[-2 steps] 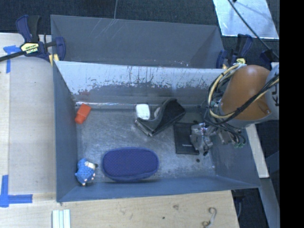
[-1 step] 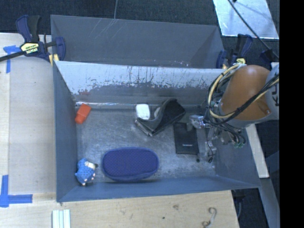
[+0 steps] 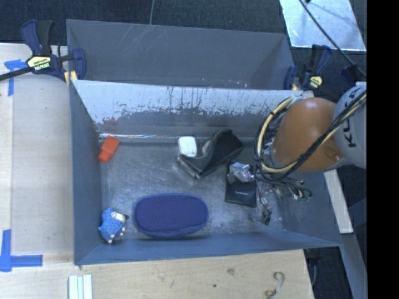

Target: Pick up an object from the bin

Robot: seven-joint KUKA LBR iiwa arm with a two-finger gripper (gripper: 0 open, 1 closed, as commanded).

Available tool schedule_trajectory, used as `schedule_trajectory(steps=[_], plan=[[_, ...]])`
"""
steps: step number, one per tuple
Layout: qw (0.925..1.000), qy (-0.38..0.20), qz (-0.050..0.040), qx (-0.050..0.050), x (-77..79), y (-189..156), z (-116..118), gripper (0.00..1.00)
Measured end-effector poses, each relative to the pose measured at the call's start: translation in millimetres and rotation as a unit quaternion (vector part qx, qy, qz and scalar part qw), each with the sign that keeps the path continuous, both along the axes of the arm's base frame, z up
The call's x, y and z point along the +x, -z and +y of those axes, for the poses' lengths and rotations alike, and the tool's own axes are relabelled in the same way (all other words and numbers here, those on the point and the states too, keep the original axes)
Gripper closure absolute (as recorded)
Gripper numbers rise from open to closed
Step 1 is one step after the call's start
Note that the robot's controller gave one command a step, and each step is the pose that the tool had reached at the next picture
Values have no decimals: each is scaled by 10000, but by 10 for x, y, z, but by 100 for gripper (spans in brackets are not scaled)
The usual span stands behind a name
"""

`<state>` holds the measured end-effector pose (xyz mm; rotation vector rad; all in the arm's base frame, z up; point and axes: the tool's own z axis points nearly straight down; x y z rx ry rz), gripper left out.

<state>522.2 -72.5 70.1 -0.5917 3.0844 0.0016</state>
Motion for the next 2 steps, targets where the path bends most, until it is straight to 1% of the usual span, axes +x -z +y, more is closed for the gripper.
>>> schedule_trajectory(steps=[1, 2], plan=[[10000, 4, -14, -7, 10, -8, -14, 100], [10000, -70, -59, -15, 22, -1542, -19, 100]])
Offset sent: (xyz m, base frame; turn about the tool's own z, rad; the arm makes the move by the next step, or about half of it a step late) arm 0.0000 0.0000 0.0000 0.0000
